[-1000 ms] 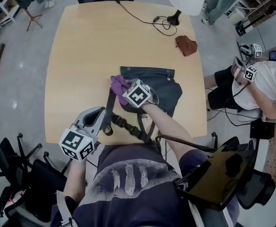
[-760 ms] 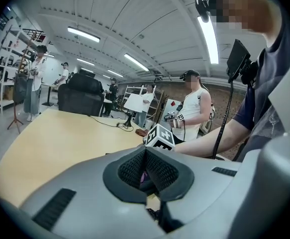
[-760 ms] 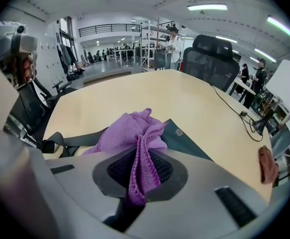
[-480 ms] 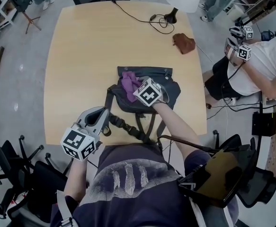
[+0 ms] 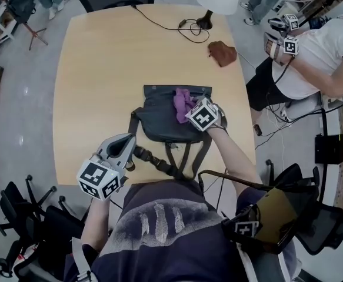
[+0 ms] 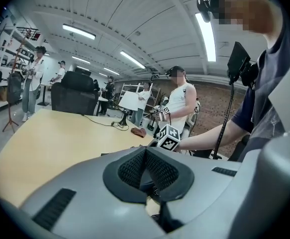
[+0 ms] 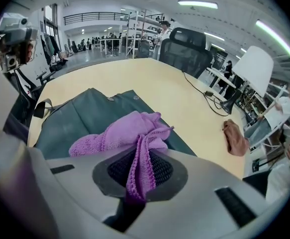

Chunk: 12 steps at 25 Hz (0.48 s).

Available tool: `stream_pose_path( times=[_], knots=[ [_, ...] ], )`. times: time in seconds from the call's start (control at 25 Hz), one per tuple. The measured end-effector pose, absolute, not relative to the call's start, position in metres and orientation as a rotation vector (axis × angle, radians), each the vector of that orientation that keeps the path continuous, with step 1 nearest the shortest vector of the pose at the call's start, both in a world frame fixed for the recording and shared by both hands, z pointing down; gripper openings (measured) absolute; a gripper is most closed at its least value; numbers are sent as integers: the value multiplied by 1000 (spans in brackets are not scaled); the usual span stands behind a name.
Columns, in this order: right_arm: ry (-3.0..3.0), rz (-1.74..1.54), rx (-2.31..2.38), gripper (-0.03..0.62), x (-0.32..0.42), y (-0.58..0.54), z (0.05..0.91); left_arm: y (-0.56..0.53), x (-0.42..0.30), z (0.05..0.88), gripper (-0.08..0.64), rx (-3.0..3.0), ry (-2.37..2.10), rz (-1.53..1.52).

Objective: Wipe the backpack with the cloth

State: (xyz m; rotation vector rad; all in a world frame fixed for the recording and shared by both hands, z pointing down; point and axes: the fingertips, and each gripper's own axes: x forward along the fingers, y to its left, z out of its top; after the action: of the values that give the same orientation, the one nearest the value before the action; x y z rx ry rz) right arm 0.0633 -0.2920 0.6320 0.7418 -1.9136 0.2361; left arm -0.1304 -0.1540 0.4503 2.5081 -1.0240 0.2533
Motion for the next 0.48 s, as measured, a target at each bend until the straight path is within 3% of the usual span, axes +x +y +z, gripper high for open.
stream_pose_path(
  times=[0.48],
  knots=[
    [-1722, 276, 860, 32, 179, -306, 630, -156, -123, 450, 6, 2509, -1012, 254]
  ],
)
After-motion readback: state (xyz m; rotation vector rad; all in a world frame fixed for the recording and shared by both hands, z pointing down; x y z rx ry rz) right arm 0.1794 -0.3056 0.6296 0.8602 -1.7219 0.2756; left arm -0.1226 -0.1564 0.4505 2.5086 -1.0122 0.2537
